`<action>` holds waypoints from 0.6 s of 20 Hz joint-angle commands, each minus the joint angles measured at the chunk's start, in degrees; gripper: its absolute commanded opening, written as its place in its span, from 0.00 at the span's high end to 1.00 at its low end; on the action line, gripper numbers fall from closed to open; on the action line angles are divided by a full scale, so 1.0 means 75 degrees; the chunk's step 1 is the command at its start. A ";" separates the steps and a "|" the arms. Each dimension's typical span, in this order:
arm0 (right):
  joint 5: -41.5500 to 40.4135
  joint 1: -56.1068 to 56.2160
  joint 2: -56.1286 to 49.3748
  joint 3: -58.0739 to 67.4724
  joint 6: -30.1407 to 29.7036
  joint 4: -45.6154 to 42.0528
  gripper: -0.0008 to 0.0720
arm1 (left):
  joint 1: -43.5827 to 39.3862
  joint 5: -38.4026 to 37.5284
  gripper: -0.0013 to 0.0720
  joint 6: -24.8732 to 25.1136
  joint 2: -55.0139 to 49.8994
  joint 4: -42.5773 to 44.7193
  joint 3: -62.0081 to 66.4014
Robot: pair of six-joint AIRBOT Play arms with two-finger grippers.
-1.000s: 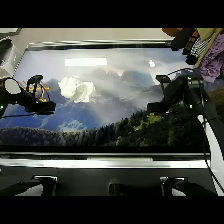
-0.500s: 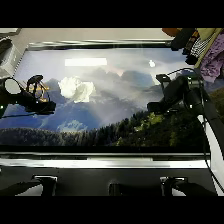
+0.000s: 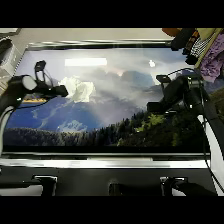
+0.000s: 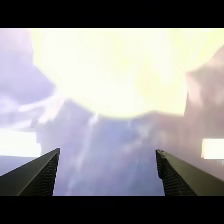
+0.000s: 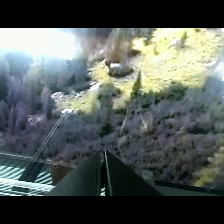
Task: Fold the clothes and pants, and hang the long-sleeved shirts on hangers.
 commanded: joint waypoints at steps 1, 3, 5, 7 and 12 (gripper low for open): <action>-0.0009 0.0006 -0.0006 0.0006 0.0122 0.0023 0.82 | -0.0245 0.1052 0.00 -0.0096 -0.1784 0.0020 0.0912; 0.0038 0.0006 -0.0006 0.0006 0.0268 0.0023 0.70 | -0.0315 0.0988 0.00 -0.0093 -0.2553 0.0026 0.1387; 0.0044 0.0006 -0.0003 0.0006 0.0382 0.0032 0.69 | -0.0353 0.0682 0.14 -0.0090 -0.2821 0.0020 0.1833; 0.0017 0.0006 -0.0003 0.0006 0.0417 0.0044 0.70 | -0.0382 -0.0239 0.97 -0.0026 -0.2766 -0.0061 0.2445; -0.0420 0.0006 0.0032 0.0006 0.0664 0.0041 0.70 | -0.0933 -0.3264 0.96 0.0289 -0.2025 -0.1096 0.4310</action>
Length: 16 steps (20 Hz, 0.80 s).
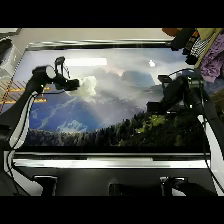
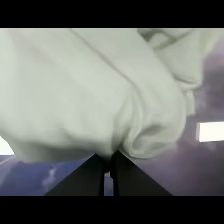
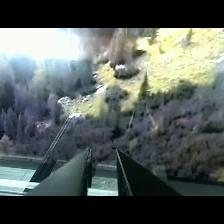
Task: Fold the clothes and pants, and hang the long-sleeved shirts on hangers.
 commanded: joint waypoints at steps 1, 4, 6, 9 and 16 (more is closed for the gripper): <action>-0.0428 0.0006 0.0087 0.0006 0.0140 -0.0015 0.70 | -0.0609 -0.1973 0.96 0.0163 0.0638 -0.1096 0.1131; -0.0839 0.0006 0.0469 0.0006 0.0137 -0.0090 0.70 | -0.1702 -0.2084 0.96 -0.0551 0.1352 -0.1530 0.1195; -0.1058 0.0006 0.0941 0.0006 0.0140 -0.0152 0.70 | -0.2582 -0.2072 0.96 -0.1029 0.1393 -0.1530 0.1192; -0.1507 0.0006 0.1915 0.0006 0.0143 -0.0201 0.70 | -0.3917 -0.1988 0.96 -0.1521 0.1020 -0.1533 0.1183; -0.2104 0.0006 0.4430 0.0006 0.1061 -0.0979 0.70 | -0.6155 -0.1107 0.95 -0.1603 -0.0825 -0.1696 0.1186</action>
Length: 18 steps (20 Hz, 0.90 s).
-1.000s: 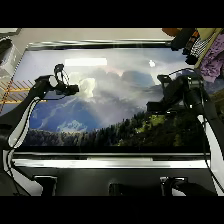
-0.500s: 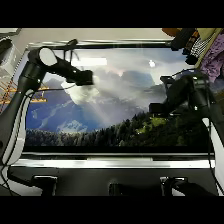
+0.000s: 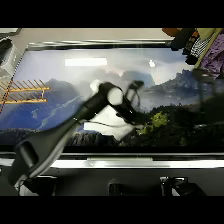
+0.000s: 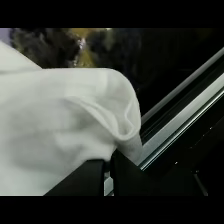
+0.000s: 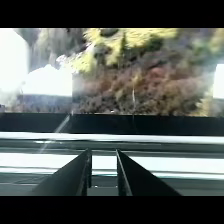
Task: Fold the clothes and pants, and hang the long-sleeved shirts on hangers.
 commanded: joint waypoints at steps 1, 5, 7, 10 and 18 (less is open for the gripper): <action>-0.0076 0.0006 0.1163 0.0006 0.0603 -0.0379 0.70 | -0.0667 0.0385 0.79 -0.0108 -0.0778 -0.0393 0.0015; 0.0367 0.0006 0.1693 0.0006 0.0711 -0.0443 0.70 | 0.0440 -0.0184 0.17 0.0286 -0.0262 -0.0793 0.0038; 0.0460 0.0006 0.1696 0.0006 0.0877 -0.0434 0.70 | 0.1448 -0.0807 0.16 0.0746 0.0388 -0.0641 0.0038; 0.0597 0.0006 0.1699 0.0006 0.0906 -0.0379 0.70 | 0.3328 -0.2110 0.16 0.0874 0.1533 0.1078 -0.0017; 0.1402 0.0006 0.1699 0.0006 0.1239 -0.0175 0.70 | 0.7452 -0.2145 0.16 0.2276 0.2460 -0.0860 -0.2014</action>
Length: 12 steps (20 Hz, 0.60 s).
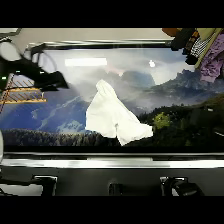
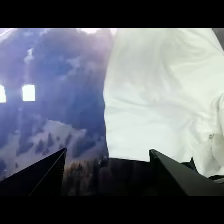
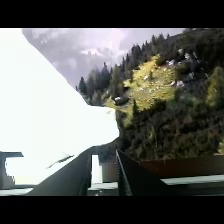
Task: Fold the clothes and pants, and hang the long-sleeved shirts on hangers.
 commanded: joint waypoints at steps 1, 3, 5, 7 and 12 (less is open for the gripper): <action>0.0297 0.0006 0.0006 0.0003 0.0449 0.0119 0.67 | 0.1137 0.0181 0.16 0.1026 0.0172 -0.1495 -0.1352; 0.0312 0.0006 0.0006 0.0003 0.0548 0.0382 0.45 | 0.1087 0.0635 0.16 0.1591 0.0172 -0.1955 -0.2532; 0.0303 0.0006 0.0006 0.0003 0.0548 0.0793 0.41 | 0.1017 0.1349 0.16 0.1920 0.0172 -0.2390 -0.3756; 0.0303 0.0006 0.0006 0.0003 0.0729 0.1105 0.41 | 0.0895 0.2017 0.16 0.2436 0.0166 -0.3045 -0.4858; 0.0306 0.0006 0.0006 0.0003 0.1148 0.1387 0.41 | 0.0189 0.2938 0.16 0.3238 0.0096 -0.3552 -0.6339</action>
